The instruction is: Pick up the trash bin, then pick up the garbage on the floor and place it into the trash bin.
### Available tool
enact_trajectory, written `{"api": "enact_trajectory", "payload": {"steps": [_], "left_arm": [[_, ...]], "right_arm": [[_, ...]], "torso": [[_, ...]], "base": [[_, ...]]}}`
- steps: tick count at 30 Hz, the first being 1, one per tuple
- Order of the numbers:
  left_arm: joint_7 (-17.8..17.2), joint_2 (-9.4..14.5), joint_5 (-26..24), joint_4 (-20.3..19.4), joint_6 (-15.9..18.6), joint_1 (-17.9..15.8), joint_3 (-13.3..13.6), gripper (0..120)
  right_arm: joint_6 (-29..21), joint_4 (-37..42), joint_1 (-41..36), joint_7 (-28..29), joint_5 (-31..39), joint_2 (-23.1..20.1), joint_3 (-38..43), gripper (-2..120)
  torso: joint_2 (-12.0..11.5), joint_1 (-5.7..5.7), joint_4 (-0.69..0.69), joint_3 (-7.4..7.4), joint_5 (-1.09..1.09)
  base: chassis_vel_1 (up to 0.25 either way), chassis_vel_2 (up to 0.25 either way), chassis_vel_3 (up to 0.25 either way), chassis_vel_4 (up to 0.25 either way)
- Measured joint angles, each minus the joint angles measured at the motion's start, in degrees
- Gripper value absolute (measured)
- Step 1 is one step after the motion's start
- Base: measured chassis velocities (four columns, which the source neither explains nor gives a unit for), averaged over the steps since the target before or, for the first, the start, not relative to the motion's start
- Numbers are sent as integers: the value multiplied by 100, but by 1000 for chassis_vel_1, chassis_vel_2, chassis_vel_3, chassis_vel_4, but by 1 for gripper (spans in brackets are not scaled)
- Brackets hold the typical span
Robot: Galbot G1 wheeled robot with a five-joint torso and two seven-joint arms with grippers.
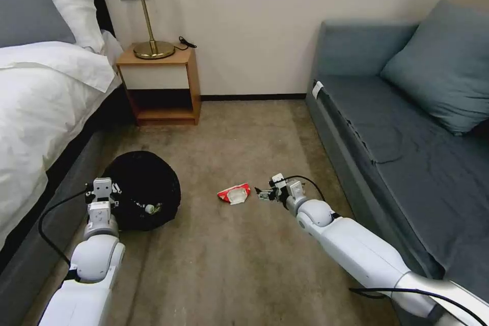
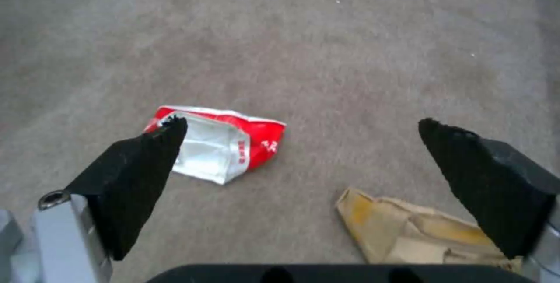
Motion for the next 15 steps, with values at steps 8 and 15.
{"api": "enact_trajectory", "payload": {"steps": [8, 15], "left_arm": [[1, 18, -2, -61, -27, 94, -33, 4], [-1, -45, 8, -129, -36, 161, -19, 4]], "right_arm": [[8, 0, -34, -35, -73, 36, -113, 100], [8, 47, -21, -50, -76, 21, -138, 100]], "torso": [[0, 0, 0, -1, 0], [0, 0, 0, -1, 1]], "base": [[-95, 98, 96, -96], [-108, 102, 114, -100]]}}
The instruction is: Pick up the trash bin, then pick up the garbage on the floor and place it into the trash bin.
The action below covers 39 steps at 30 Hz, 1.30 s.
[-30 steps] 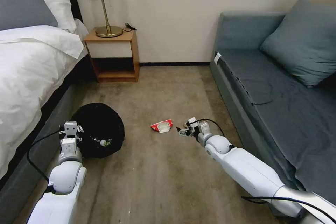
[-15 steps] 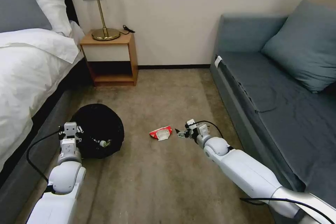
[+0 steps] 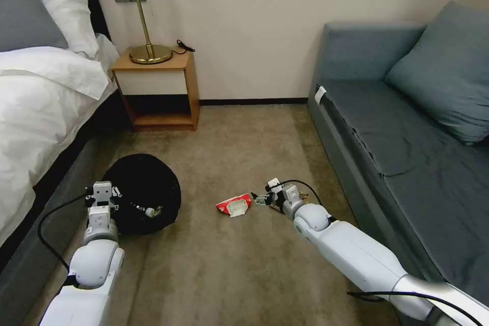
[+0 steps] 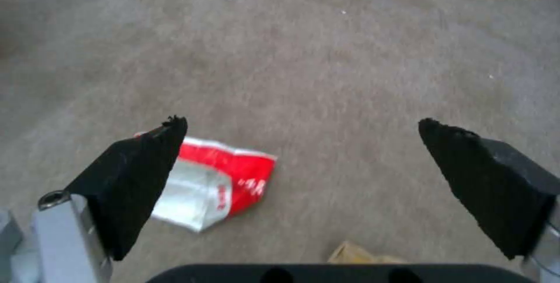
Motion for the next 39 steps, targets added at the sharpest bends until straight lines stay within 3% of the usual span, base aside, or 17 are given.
{"api": "enact_trajectory", "payload": {"steps": [27, 34, 37, 39], "left_arm": [[-9, 21, 6, -24, -14, -10, 5, 4], [-8, 32, -4, -5, -14, -16, -20, 4], [-12, 67, -4, -67, -5, 6, -40, 4], [-12, 60, -2, -85, -2, 23, -36, 4]], "right_arm": [[-41, 171, 103, -99, -29, -185, -297, 100], [-65, 427, 614, -375, 344, -613, -1274, 100], [-59, 605, 1625, -895, 849, -904, -2460, 100], [-50, 595, 1891, -1011, 964, -894, -2744, 100]], "torso": [[0, 0, 0, 0, 0], [0, 0, -1, 1, 2], [0, 0, -1, 0, -1], [0, 0, -1, 0, -1]], "base": [[-117, 119, 118, -116], [-88, 76, 79, -83], [-81, 61, 71, -81], [-72, 53, 44, -61]]}}
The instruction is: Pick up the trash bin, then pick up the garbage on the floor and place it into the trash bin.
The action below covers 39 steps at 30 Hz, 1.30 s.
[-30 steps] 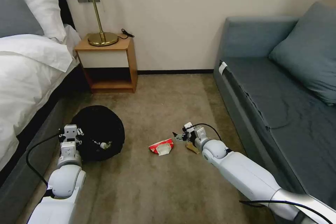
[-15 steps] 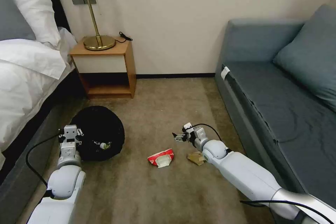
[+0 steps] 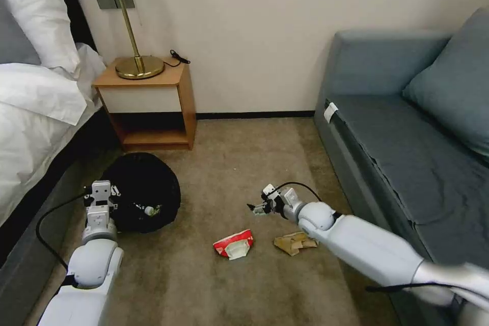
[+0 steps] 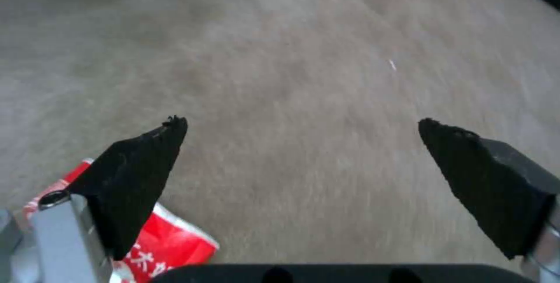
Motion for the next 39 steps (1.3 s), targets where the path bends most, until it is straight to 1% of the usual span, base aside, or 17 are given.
{"api": "enact_trajectory", "payload": {"steps": [1, 2, 3, 4, 5, 6, 7, 8, 10, 12, 13, 16, 19, 23, 26, 31, 39], "left_arm": [[0, 0, 0, 0, 0, 0, 0, 4], [0, -50, 1, -27, 0, 32, 14, 4], [-9, -151, -4, -29, -10, 43, 16, 4], [-9, -151, -4, -29, -10, 43, 16, 4], [-15, -171, -13, -29, -16, 45, 6, 4], [-20, -176, -18, -27, -25, 52, -9, 4], [-21, -176, -21, -23, -32, 55, -23, 4], [-21, -176, -21, -23, -32, 55, -23, 4], [-27, -136, -54, 38, -74, 51, -85, 4], [-27, -55, -97, 142, -124, 31, -134, 4], [-27, -55, -97, 142, -124, 31, -134, 4], [-27, 73, -161, 219, -146, 26, -190, 4], [-27, 122, -176, 225, -147, 31, -214, 4], [-27, 271, -180, 203, -147, 99, -218, 4], [-26, 328, -181, 206, -147, 107, -234, 4], [-26, 333, -215, 314, -146, 25, -274, 4], [-29, 264, -233, 312, -143, 64, -256, 4]], "right_arm": [[0, 0, 0, 0, 0, 0, 0, 100], [38, -167, 435, -233, 176, 184, -492, 100], [50, -680, 898, -650, 468, 1005, -1023, 100], [50, -680, 898, -650, 468, 1005, -1023, 100], [58, -953, 1016, -915, 505, 1375, -1213, 100], [73, -1181, 1082, -1178, 503, 1614, -1350, 100], [90, -1365, 1120, -1412, 477, 1773, -1447, 100], [90, -1365, 1120, -1412, 477, 1773, -1447, 100], [121, -1865, 1143, -2058, 253, 2122, -1638, 100], [125, -2231, 1049, -2330, 7, 2316, -1674, 100], [125, -2231, 1049, -2330, 7, 2316, -1674, 100], [87, -2495, 903, -2581, -258, 2422, -1670, 100], [23, -2501, 852, -2682, -340, 2417, -1677, 100], [-44, -2457, 776, -2707, -400, 2361, -1765, 100], [-52, -2509, 698, -2733, -516, 2356, -1789, 100], [-55, -2669, 564, -2812, -808, 2360, -1805, 100], [21, -3065, 407, -2914, -1132, 2440, -1702, 100]], "torso": [[0, 0, 0, 0, 0], [0, 0, 0, 1, -1], [0, 0, 2, 0, 1], [0, 0, 2, 0, 1], [0, 0, 6, 0, 2], [0, 0, 7, 0, 0], [0, 0, 8, 1, 0], [0, 0, 8, 1, 0], [0, 0, 5, 1, 0], [0, 0, 2, 0, 0], [0, 0, 2, 0, 0], [0, 0, 0, 0, 0], [0, 0, 1, 0, 1], [0, 0, 1, 0, 1], [0, 0, 1, 0, 1], [0, 0, 1, 0, 1], [0, 0, 1, 0, 1]], "base": [[-59, 53, 39, -36], [0, 0, 0, 0], [0, 0, 0, 0], [0, 0, 0, 0], [0, 0, 0, 0], [0, 0, 0, 0], [0, 0, 0, 0], [0, 0, 0, 0], [0, 0, 0, 0], [0, 0, 0, 0], [0, 0, 0, 0], [0, 0, 0, 0], [0, 0, 0, 0], [0, 0, 0, 0], [0, 0, 0, 0], [0, 0, 0, 0], [0, 0, 0, 0]]}}
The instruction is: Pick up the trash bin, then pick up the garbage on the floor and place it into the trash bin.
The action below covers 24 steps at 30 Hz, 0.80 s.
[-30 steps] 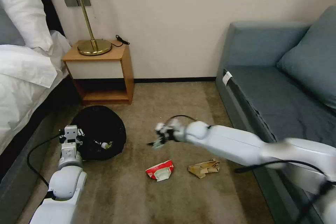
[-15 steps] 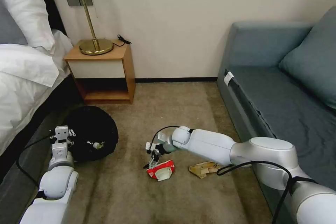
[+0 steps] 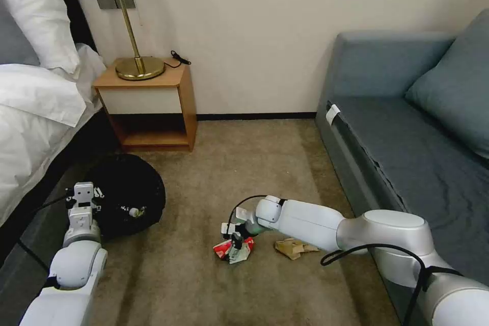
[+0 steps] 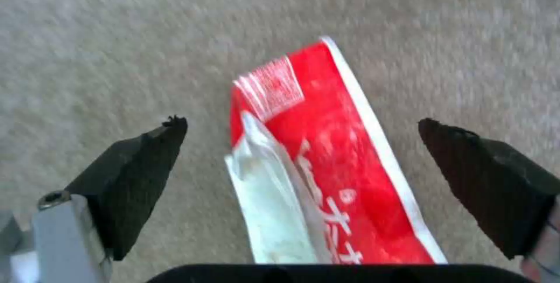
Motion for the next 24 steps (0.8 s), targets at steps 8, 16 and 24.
{"api": "enact_trajectory", "payload": {"steps": [8, 16, 24], "left_arm": [[-1, -62, 85, -103, 3, 72, 106, 4], [-1, -62, 95, -131, 4, 112, 94, 4], [-1, -74, 117, -209, 4, 192, 81, 4]], "right_arm": [[200, -808, -204, -207, -619, 325, 314, 69], [253, -939, -246, -308, -792, 405, 412, 40], [257, -775, -281, -307, -792, 296, 504, 11]], "torso": [[0, 0, 0, 0, 1], [0, 0, 1, 0, 0], [0, 0, 0, 0, 0]], "base": [[0, 0, 0, 0], [0, 0, 0, 0], [0, 0, 0, 0]]}}
